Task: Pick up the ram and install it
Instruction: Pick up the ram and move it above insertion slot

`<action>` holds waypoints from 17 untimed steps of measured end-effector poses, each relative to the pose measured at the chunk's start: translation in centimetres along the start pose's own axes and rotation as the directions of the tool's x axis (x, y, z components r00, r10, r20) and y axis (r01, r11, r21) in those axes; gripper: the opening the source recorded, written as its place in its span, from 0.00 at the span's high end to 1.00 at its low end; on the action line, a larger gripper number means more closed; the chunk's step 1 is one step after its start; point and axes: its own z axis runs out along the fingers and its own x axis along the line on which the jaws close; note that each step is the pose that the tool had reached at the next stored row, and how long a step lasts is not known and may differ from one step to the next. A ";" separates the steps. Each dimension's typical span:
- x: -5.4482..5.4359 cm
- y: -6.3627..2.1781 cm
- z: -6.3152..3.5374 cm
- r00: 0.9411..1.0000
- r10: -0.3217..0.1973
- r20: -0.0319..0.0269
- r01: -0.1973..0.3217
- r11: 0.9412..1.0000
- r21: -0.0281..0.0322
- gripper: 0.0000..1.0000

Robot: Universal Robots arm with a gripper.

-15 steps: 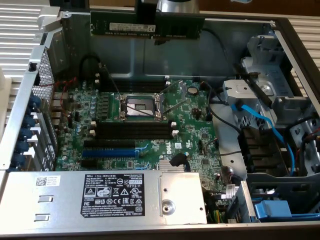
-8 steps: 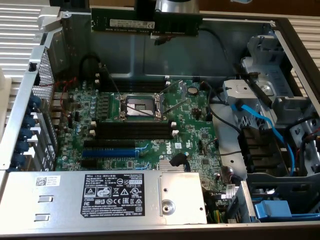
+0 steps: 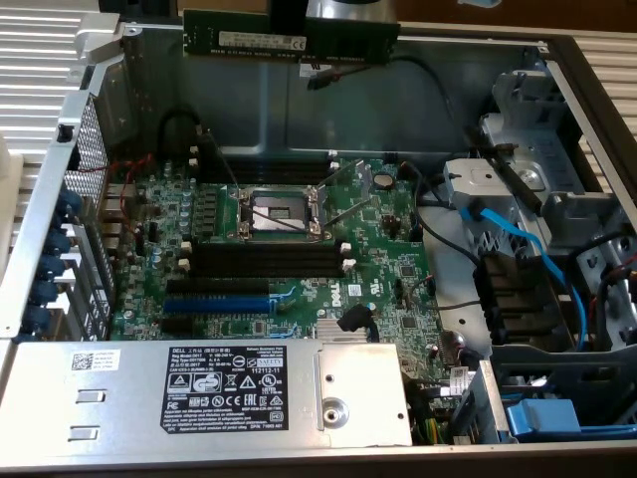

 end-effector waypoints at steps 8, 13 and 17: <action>-0.2 -0.03 0.10 0.999 0.047 0.005 -0.047 0.999 0.008 0.87; -0.3 0.01 0.29 0.996 0.091 0.010 -0.091 0.996 0.014 0.87; -0.7 0.34 0.46 0.996 0.093 0.011 -0.093 0.995 0.018 0.87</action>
